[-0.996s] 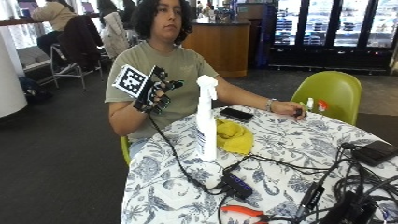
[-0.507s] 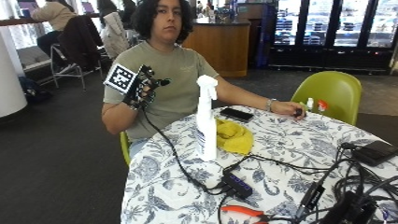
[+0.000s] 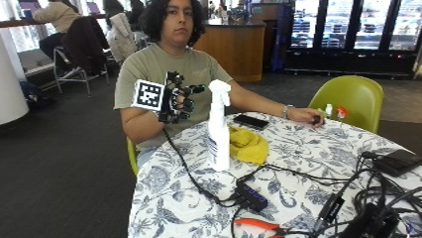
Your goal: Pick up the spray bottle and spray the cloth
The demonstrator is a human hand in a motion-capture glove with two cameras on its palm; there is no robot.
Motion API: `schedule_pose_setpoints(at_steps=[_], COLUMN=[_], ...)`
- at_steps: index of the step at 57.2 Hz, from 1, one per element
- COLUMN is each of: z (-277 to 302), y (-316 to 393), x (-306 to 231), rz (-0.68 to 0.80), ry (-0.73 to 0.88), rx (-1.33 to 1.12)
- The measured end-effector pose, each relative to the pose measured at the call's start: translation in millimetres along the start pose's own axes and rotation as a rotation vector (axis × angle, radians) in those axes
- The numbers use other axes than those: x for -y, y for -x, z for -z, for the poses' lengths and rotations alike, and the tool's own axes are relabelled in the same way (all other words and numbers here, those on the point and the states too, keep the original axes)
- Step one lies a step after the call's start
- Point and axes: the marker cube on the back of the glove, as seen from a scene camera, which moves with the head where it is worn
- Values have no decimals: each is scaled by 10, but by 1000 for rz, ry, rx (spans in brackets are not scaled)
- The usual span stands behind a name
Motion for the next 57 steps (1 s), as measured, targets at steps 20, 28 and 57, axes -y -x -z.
schedule_pose_setpoints(at_steps=[20,28,57], z=[-455,-528,-612], y=[-242,-261,-528], x=[916,1151,1669], rz=[-98,-101,-135], ry=[-160,-250,-209], rx=[79,49,22])
